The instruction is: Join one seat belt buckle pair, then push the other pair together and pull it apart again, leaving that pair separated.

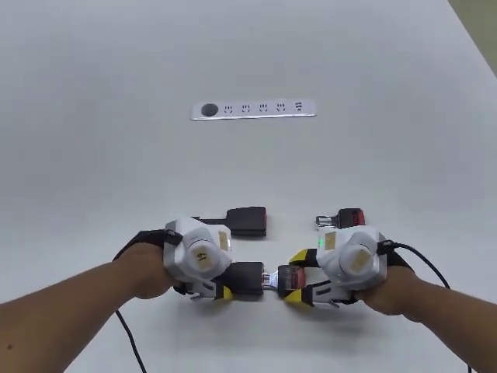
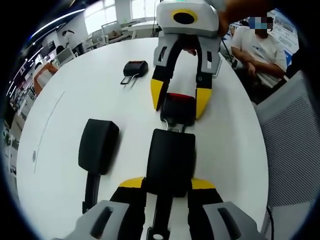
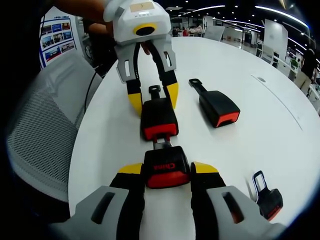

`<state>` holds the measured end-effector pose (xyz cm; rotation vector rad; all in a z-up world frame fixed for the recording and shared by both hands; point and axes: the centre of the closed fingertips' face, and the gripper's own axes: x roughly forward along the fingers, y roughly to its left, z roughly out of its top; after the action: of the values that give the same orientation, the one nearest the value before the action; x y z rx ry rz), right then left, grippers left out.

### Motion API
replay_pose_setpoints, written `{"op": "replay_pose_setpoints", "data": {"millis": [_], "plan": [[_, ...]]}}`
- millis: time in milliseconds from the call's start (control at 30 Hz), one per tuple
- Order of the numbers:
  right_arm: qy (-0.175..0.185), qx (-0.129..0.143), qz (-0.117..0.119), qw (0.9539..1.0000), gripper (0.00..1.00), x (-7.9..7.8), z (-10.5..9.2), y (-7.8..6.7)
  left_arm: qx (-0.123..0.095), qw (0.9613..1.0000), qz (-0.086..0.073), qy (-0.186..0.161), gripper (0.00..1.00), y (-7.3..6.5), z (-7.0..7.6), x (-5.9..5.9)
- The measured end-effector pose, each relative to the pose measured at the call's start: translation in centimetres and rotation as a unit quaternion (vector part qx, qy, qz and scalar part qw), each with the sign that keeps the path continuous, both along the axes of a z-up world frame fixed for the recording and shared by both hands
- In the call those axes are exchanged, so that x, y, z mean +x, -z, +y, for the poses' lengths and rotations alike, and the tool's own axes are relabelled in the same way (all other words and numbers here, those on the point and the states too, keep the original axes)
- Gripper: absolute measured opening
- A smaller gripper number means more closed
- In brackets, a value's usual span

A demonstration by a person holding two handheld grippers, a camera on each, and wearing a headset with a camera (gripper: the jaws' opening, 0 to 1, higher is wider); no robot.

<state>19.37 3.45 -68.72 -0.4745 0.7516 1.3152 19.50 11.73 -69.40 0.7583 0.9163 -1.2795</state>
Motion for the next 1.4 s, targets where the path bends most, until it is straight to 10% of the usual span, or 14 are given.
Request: {"op": "replay_pose_setpoints", "data": {"millis": [433, 1400], "plan": [[-0.006, 0.017, -0.012, 0.9998, 0.33, -0.1, 2.6, 0.3, 0.014, 0.9994, -0.001, 0.032, 0.32, 0.0, -0.3, 0.0], [-0.018, 0.025, -0.013, 0.9994, 0.33, -0.1, 1.9, 0.4, -0.002, 0.9988, -0.004, 0.048, 0.32, 0.2, 0.4, -0.3]]}}
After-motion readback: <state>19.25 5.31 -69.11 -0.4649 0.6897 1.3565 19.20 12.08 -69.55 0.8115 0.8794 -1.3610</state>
